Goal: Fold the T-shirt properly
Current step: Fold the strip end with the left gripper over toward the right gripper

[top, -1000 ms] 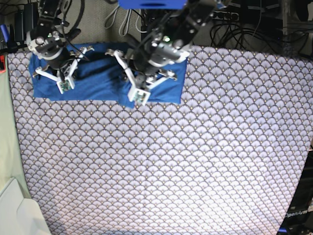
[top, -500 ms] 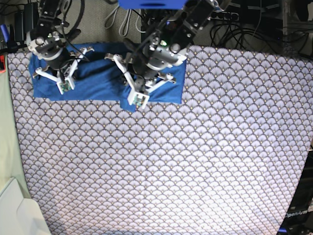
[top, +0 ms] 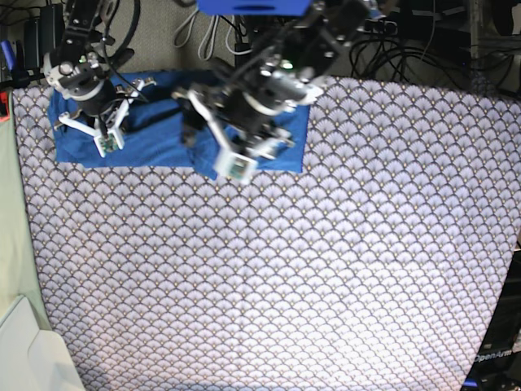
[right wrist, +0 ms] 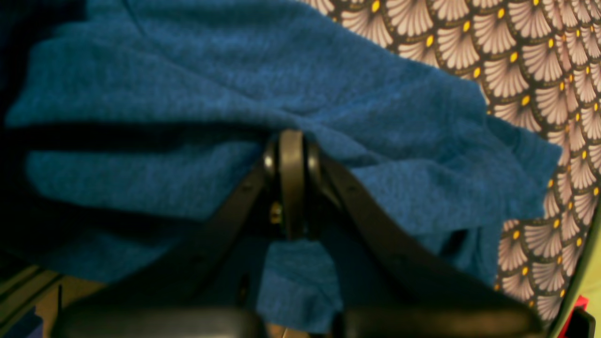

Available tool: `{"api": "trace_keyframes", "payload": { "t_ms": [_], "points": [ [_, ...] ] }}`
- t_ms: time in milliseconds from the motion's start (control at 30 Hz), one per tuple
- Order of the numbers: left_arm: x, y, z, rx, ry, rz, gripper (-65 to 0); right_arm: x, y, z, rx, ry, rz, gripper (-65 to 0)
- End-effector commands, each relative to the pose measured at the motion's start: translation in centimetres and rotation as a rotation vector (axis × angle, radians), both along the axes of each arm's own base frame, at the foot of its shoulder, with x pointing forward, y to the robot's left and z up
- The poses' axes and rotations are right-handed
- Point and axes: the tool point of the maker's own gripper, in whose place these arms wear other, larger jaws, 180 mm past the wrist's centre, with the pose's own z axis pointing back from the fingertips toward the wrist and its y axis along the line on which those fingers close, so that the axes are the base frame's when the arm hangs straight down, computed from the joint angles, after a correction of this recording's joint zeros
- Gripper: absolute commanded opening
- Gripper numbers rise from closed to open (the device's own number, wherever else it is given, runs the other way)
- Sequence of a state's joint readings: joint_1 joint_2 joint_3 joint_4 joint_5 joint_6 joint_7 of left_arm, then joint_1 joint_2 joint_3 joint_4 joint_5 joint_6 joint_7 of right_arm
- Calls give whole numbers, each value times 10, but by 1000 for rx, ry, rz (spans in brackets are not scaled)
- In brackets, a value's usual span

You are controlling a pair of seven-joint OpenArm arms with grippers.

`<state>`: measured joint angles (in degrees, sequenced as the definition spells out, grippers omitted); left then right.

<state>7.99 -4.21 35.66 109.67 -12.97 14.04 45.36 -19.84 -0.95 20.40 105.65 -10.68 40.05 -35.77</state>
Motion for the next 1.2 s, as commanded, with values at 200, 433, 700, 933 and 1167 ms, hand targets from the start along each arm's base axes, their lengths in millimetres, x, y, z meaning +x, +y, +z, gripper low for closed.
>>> {"api": "trace_keyframes", "payload": {
  "t_ms": [200, 433, 700, 933, 1167],
  "points": [
    [23, 40, -1, -48, 47, 112, -412, 7, 1, 10, 4, -43, 7, -640],
    [31, 62, -22, -43, 143, 182, -646, 9, 1, 11, 4, -48, 7, -640],
    [26, 38, -47, -2, 233, 177, -647, 8, 0, 11, 2, -46, 7, -640],
    [9, -20, -54, 39, 230, -14, -647, 7, 0, 10, 2, -43, 7, -640],
    [32, -8, 4, -81, -32, 35, -647, 7, 0, 10, 1, -42, 8, -640]
  ]
}}
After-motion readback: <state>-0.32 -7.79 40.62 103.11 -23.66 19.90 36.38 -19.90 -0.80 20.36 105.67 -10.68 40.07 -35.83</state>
